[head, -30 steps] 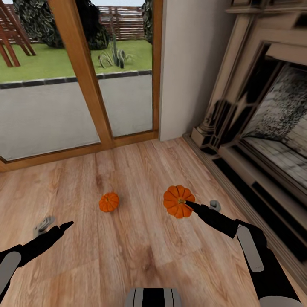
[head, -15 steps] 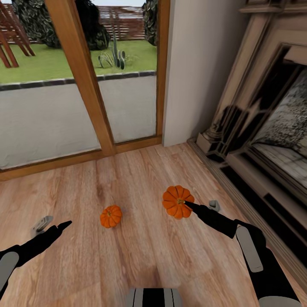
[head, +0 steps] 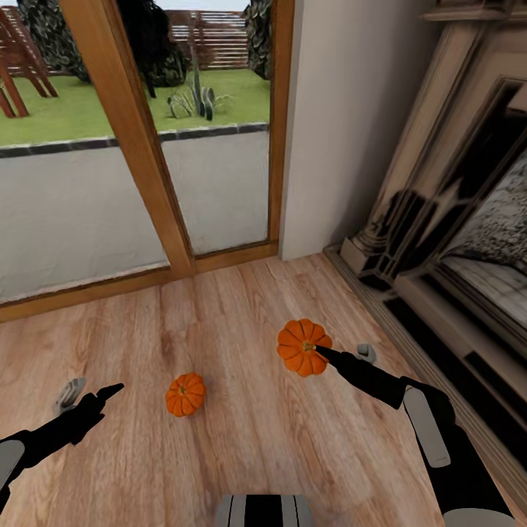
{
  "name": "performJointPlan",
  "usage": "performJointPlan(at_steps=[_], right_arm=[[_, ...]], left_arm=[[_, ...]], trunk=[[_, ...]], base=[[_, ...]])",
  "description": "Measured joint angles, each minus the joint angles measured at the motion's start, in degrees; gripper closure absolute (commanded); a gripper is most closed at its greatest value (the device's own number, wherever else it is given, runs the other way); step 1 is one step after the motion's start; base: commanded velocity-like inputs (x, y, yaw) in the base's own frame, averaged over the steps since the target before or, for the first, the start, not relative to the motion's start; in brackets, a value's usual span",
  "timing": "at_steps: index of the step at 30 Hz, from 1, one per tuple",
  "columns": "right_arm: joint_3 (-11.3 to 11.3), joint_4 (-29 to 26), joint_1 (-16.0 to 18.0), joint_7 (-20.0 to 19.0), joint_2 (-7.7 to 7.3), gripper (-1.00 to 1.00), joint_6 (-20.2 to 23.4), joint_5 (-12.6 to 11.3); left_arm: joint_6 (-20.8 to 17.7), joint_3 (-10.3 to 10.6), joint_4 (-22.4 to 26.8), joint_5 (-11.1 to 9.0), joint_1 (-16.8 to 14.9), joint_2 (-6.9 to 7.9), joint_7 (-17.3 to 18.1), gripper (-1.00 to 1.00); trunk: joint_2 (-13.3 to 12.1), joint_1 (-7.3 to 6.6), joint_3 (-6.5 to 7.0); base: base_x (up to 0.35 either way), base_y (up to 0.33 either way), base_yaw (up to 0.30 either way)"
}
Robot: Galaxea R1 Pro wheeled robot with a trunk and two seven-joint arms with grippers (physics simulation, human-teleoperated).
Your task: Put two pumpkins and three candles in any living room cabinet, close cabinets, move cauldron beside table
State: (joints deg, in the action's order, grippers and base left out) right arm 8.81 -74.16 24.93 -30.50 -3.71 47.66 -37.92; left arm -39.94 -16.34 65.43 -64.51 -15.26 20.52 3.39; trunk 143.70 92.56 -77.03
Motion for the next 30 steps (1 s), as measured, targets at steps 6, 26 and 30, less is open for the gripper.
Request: performJointPlan(at_steps=[6, 26, 30], right_arm=[[0.0, 0.0, 0.0, 0.0, 0.00, 1.00, 0.1, -0.2], [0.0, -0.1, 0.0, 0.0, 0.05, 1.00, 0.0, 0.0], [-2.2, -3.4, 0.0, 0.1, 0.08, 1.00, 0.6, -0.8]], left_arm=[[-0.1, 0.0, -0.3, -1.1, 0.0, -0.02, 0.0, -1.00], [-0.3, -0.3, 0.1, -1.6, 0.0, -0.09, -0.1, -1.00], [-0.2, -0.3, 0.1, -1.7, 0.0, -0.26, 0.0, -1.00]], trunk=[[0.0, 0.03, 0.00], [0.2, 0.40, -3.10], [0.2, 0.50, -3.98]], base=[[0.157, 0.000, 0.000], [0.003, 0.000, 0.000], [0.000, 0.000, 0.000]])
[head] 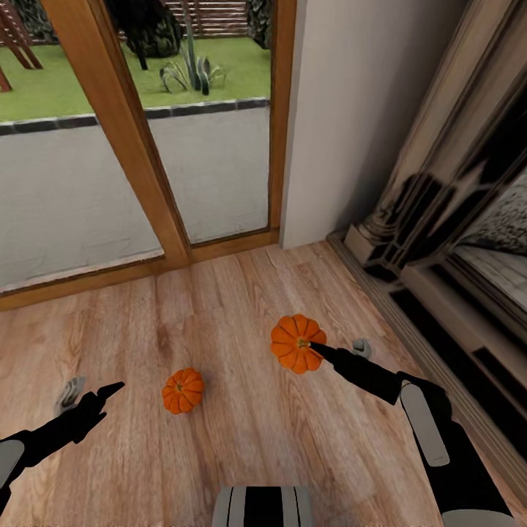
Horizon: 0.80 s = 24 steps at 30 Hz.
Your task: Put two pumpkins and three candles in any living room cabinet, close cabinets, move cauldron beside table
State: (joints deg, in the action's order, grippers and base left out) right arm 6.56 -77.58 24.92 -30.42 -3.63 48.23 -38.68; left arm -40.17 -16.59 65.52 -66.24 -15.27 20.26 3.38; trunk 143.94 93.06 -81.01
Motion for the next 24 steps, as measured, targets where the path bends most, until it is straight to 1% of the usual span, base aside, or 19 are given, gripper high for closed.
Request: performJointPlan(at_steps=[2, 3, 6, 8, 9, 10, 11, 13, 15, 18, 21, 23, 24], right_arm=[[-2.0, -1.4, 0.0, 0.1, -0.04, 1.00, -0.1, 0.6], [-2.6, -1.9, 0.0, 0.1, -0.05, 1.00, -0.1, 0.5], [-3.6, -2.7, 0.0, 0.0, -0.07, 1.00, 0.1, 0.6], [-3.7, -3.6, 0.0, -0.1, -0.07, 1.00, 0.1, 0.5], [-3.8, -4.3, 0.0, -0.2, -0.07, 1.00, 0.2, 0.2], [-3.9, -5.4, -0.4, -0.2, -0.03, 1.00, 0.2, 0.0], [-4.2, -5.9, -0.7, -0.2, -0.01, 1.00, 0.1, -0.1], [-5.8, -6.7, -1.1, -0.3, 0.00, 1.00, -0.2, 0.3], [-6.4, -6.9, -1.2, -0.5, -0.02, 1.00, -0.2, 0.3], [-6.6, -7.0, -1.2, -0.7, 0.01, 1.00, -0.1, 0.2], [-6.9, -8.4, -1.2, -2.7, 0.04, 1.00, 0.2, -0.4], [-6.8, -9.5, -1.2, -4.1, -0.05, 1.00, 0.3, -0.5], [-6.7, -9.7, -1.2, -4.7, -0.08, 1.00, 0.2, -0.1]], left_arm=[[0.0, 0.0, 0.3, -0.1, 0.0, -0.06, 0.5, -1.00], [0.0, 0.0, 0.4, -0.2, 0.0, -0.08, 1.3, -1.00], [0.0, 0.3, 0.7, -1.2, 0.0, -0.27, 4.5, -1.00], [0.2, 0.7, 0.7, -1.3, 0.0, -0.66, 5.4, -1.00], [0.3, 1.2, 0.8, -1.2, 0.0, -1.19, 5.6, -1.00], [0.6, 2.1, 0.8, -1.1, 0.0, -2.30, 5.8, -1.00], [0.7, 2.6, 0.8, -1.0, 0.0, -3.09, 5.9, -1.00], [1.1, 3.2, 1.0, -0.8, 0.0, -4.73, 6.0, -1.00], [1.6, 3.5, 1.2, -0.7, 0.0, -5.67, 6.1, -1.00], [2.0, 3.6, 1.3, -0.7, 0.0, -6.25, 6.2, -1.00], [2.1, 3.6, 1.3, -0.7, 0.0, -6.45, 6.2, -1.00], [2.2, 3.6, 1.3, -0.7, 0.0, -6.54, 6.2, -1.00], [2.2, 3.6, 1.3, -0.7, 0.0, -6.58, 6.2, -1.00]], trunk=[[0.0, 0.05, -0.44], [0.0, 0.08, -0.67], [0.1, 0.16, -1.33], [0.1, 0.21, -1.77], [0.1, 0.23, -2.00], [0.1, 0.26, -2.22], [0.1, 0.28, -2.44], [0.2, 0.34, -2.89], [0.2, 0.39, -3.33], [0.2, 0.47, -3.99], [0.3, 0.54, -4.66], [0.3, 0.59, -5.10], [0.3, 0.62, -5.32]], base=[[0.000, 0.000, 0.000], [0.000, 0.000, 0.000], [0.000, 0.000, 0.000], [0.000, 0.000, 0.000], [0.000, 0.000, 0.000], [0.000, 0.000, 0.000], [0.000, 0.000, 0.000], [0.000, 0.000, 0.000], [0.000, 0.000, 0.000], [0.000, 0.000, 0.000], [0.000, 0.000, 0.000], [0.000, 0.000, 0.000], [0.000, 0.000, 0.000]])
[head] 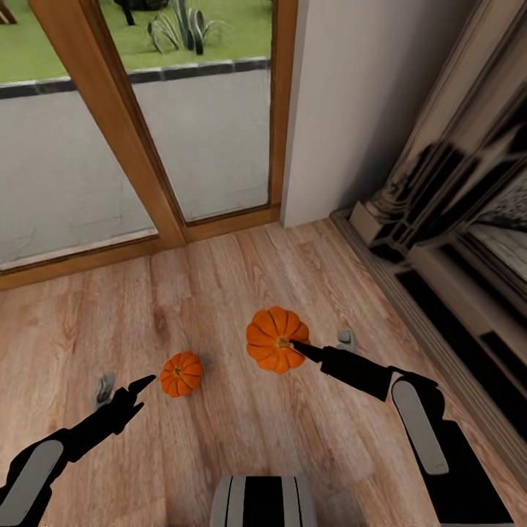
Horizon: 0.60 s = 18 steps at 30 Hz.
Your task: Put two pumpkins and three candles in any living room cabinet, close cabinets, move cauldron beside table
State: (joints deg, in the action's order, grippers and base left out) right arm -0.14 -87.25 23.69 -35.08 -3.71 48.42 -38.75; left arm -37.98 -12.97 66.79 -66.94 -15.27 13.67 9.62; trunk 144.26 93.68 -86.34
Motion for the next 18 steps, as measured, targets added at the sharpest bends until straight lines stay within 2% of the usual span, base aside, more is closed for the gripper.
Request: performJointPlan(at_steps=[3, 8, 18], right_arm=[[0.0, -0.4, -0.1, -3.4, 0.05, 1.00, 0.0, -0.2], [-0.1, -0.2, -0.2, -9.3, 0.06, 1.00, -0.5, -0.1], [-0.3, 0.2, -0.2, -10.0, 0.19, 1.00, -1.0, 0.1]], left_arm=[[0.5, 1.0, 0.0, 0.0, 0.0, -0.74, 0.0, -1.00], [4.3, 5.2, 0.5, 0.1, 0.0, -1.26, 0.0, -1.00], [5.0, 6.0, 0.5, 0.2, 0.0, -1.27, 0.0, -1.00]], trunk=[[0.0, 0.08, -0.67], [0.1, 0.21, -1.77], [0.2, 0.46, -3.99]], base=[[0.000, 0.000, 0.000], [0.000, 0.000, 0.000], [0.000, 0.000, 0.000]])
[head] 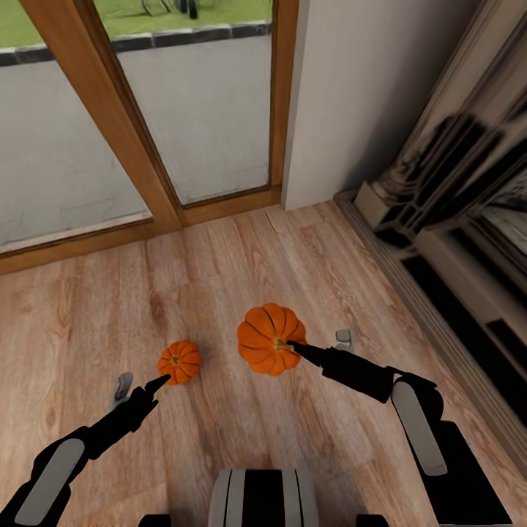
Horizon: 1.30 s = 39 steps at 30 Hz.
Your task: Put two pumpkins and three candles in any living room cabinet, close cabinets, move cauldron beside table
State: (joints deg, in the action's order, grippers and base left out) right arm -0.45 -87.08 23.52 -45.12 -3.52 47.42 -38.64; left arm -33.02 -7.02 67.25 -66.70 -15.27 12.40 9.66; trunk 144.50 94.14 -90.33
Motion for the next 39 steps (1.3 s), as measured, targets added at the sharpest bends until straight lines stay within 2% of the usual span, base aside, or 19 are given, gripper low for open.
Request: performJointPlan(at_steps=[8, 14, 16, 18, 20, 22, 29, 39], right_arm=[[0.0, 0.1, 0.0, 0.0, 0.94, 1.00, 0.0, 0.0], [0.1, -0.4, 0.0, -0.8, 1.08, 1.00, 0.5, -0.1], [0.1, -1.1, -0.1, -2.9, 1.09, 1.00, 0.9, -0.4], [0.2, -2.0, -0.6, -7.3, 0.93, 1.00, 1.5, -1.0], [0.3, -3.0, -2.1, -11.1, 0.87, 1.00, 1.4, -0.3], [0.5, -3.5, -3.1, -12.7, 0.92, 1.00, 1.3, -0.3], [0.5, -3.6, -3.4, -13.3, 1.06, 1.00, 1.1, -0.1], [0.4, -3.6, -3.4, -13.3, 1.07, 1.00, 1.0, -0.1]], left_arm=[[0.1, 0.0, -0.1, 0.0, 0.0, -0.13, 0.0, -1.00], [0.2, 0.1, -0.1, 0.0, 0.0, -0.17, 0.0, -1.00], [0.2, 0.1, 0.0, 0.0, 0.0, -0.17, 0.0, -1.00], [0.3, 0.2, 0.1, 0.0, 0.0, -0.18, 0.0, -1.00], [0.2, 0.2, 0.1, 0.0, 0.0, -0.17, 0.1, -1.00], [0.2, 0.2, 0.1, -0.1, 0.0, -0.17, 0.1, -1.00], [0.1, 0.1, 0.1, 0.0, 0.0, 0.01, 2.6, -1.00], [0.2, 0.0, -0.2, 0.0, 0.0, 0.09, 2.9, -1.00]], trunk=[[0.1, 0.21, -1.77], [0.2, 0.33, -2.89], [0.2, 0.33, -2.89], [0.2, 0.36, -3.10], [0.2, 0.41, -3.55], [0.2, 0.41, -3.55], [0.2, 0.39, -3.55], [0.2, 0.40, -3.55]], base=[[0.000, 0.000, 0.000], [0.000, 0.000, 0.000], [0.000, 0.000, 0.000], [0.000, 0.000, 0.000], [0.000, 0.000, 0.000], [0.000, 0.000, 0.000], [0.086, 0.053, 0.000], [0.083, 0.074, 0.000]])
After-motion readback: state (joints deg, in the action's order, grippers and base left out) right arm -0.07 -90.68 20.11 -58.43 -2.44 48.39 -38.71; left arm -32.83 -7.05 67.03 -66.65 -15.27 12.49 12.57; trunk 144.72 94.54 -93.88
